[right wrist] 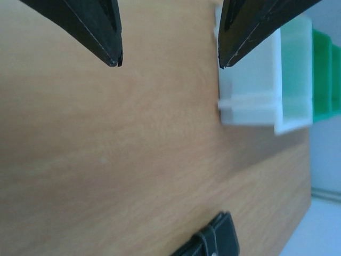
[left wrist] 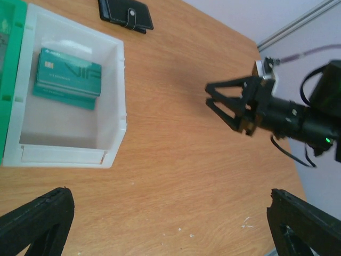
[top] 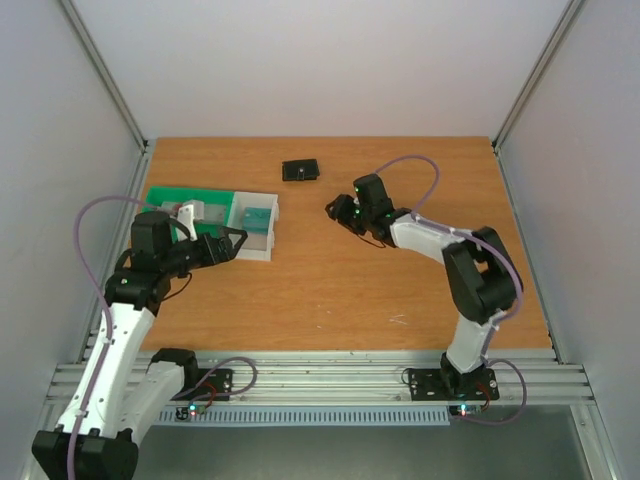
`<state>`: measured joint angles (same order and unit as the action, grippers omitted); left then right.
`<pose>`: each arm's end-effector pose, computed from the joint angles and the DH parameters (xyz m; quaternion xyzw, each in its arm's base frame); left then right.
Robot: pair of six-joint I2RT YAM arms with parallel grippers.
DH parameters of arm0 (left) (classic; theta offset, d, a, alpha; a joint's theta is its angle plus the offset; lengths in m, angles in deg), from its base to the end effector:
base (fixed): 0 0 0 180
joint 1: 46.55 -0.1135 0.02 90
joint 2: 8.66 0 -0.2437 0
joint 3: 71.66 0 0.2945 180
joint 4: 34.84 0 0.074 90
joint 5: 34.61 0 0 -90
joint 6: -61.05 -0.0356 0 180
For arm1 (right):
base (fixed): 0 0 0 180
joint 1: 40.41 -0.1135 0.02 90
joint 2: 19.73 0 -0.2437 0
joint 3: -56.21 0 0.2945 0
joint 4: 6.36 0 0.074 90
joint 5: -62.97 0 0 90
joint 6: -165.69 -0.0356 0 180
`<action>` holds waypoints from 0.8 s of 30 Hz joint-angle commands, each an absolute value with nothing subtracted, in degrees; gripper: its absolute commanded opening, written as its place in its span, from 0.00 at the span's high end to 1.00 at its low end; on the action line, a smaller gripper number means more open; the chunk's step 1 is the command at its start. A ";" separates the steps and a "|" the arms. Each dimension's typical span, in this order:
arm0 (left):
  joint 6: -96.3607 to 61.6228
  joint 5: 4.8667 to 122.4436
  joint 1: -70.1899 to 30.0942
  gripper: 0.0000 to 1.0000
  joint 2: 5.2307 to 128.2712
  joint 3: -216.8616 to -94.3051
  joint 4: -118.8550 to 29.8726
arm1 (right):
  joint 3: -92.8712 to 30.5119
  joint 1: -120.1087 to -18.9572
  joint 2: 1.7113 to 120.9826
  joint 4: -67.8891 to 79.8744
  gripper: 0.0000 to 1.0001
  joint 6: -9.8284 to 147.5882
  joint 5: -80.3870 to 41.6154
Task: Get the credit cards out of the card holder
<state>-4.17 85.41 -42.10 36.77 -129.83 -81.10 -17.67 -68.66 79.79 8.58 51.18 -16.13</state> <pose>0.2216 -0.0351 0.2942 -0.0296 0.8592 -0.3361 0.3847 0.3567 0.1993 0.1555 -0.0692 0.9026 0.2622 0.3345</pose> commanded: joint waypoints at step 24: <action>-6.45 89.61 -41.98 0.01 34.74 -126.92 -82.92 | -61.32 -62.26 125.37 -2.02 0.59 37.77 -8.91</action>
<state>-5.51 87.97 -42.03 34.39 -127.38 -84.92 -57.52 -62.65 122.26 -4.34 40.38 -9.68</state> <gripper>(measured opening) 0.995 0.419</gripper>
